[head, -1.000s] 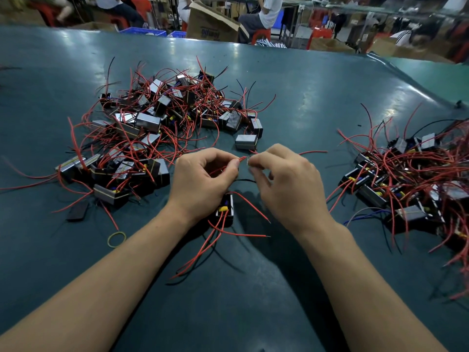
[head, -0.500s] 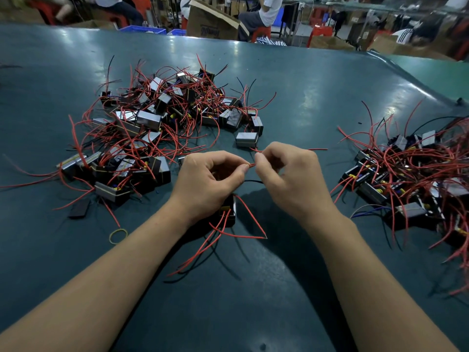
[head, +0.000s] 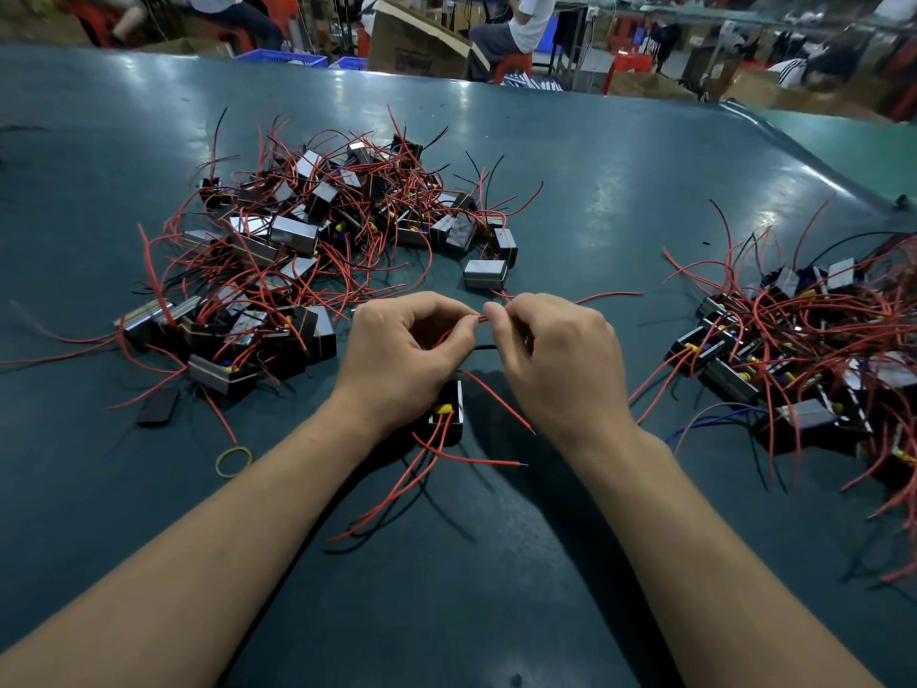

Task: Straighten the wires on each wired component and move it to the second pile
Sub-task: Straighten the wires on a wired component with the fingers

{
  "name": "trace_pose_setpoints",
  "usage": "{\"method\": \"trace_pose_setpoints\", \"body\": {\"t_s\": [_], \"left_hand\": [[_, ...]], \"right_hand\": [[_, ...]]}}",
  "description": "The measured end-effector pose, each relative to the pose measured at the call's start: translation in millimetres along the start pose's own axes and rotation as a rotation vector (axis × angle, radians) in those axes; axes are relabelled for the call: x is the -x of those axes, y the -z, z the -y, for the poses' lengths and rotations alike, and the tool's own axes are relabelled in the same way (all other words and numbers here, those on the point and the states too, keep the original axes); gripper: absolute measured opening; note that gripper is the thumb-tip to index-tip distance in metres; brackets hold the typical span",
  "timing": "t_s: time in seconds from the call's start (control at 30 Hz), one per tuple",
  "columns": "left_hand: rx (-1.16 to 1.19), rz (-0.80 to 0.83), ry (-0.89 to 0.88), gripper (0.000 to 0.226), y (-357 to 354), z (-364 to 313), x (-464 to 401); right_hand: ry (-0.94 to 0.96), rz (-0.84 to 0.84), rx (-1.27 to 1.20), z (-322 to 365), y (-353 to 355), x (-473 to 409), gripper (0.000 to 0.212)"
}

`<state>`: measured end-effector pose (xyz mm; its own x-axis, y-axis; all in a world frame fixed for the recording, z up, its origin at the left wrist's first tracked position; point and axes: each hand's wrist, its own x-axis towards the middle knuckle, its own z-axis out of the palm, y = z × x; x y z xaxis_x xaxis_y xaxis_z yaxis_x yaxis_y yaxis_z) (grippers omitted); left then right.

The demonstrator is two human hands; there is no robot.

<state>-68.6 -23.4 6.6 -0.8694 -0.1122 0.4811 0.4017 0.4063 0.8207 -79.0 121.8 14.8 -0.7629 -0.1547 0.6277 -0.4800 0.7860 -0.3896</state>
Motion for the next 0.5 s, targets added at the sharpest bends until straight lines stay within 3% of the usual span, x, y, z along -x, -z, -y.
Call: {"method": "trace_pose_setpoints", "body": {"t_s": [0.2,0.33,0.5], "left_hand": [[0.018,-0.009,0.018,0.007,-0.1,1.6,-0.5],[0.011,0.005,0.003,0.009,-0.1,3.0,-0.8],[0.016,0.020,-0.013,0.010,0.3,1.7,0.1]], "right_hand": [[0.100,0.114,-0.104,-17.5,16.9,-6.3,0.015],[0.113,0.139,-0.024,-19.1,14.4,-8.0,0.033],[0.148,0.094,-0.092,-21.9,12.7,-9.3,0.013]]}}
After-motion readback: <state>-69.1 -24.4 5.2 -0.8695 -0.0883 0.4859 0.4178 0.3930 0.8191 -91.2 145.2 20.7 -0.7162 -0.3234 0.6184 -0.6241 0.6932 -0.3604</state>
